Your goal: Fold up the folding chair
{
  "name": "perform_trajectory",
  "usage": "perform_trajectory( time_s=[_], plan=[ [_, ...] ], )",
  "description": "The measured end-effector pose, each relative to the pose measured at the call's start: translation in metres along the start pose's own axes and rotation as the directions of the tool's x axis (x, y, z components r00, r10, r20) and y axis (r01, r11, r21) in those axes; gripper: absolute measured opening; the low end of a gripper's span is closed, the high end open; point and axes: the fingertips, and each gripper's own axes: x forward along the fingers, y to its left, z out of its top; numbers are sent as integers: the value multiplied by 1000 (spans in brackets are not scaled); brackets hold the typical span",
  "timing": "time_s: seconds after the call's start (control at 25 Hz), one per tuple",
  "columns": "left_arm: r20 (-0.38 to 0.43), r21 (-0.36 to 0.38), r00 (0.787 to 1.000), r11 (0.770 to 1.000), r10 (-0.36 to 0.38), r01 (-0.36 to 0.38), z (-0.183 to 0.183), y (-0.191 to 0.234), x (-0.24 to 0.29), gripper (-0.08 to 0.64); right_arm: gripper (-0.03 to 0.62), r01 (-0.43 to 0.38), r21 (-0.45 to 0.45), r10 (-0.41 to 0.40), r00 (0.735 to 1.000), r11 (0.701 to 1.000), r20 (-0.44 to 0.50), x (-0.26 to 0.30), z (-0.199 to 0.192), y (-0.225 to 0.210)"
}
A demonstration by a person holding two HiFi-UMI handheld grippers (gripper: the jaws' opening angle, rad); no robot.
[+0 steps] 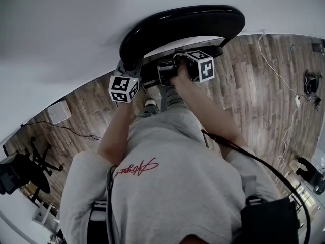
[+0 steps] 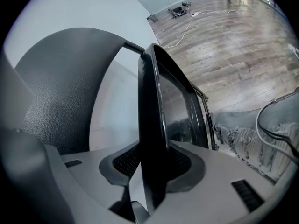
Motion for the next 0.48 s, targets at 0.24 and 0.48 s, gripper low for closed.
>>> perform_trajectory(
  time_s=[0.24, 0.48],
  plan=[
    [5, -19, 994, 994, 108, -108, 3, 23, 7, 15, 143, 27, -17, -26, 1000, 1000, 13, 3, -5, 2],
    [42, 28, 994, 994, 105, -106, 17, 37, 13, 17, 145, -21, -66, 23, 999, 998, 23, 7, -11, 0]
  ],
)
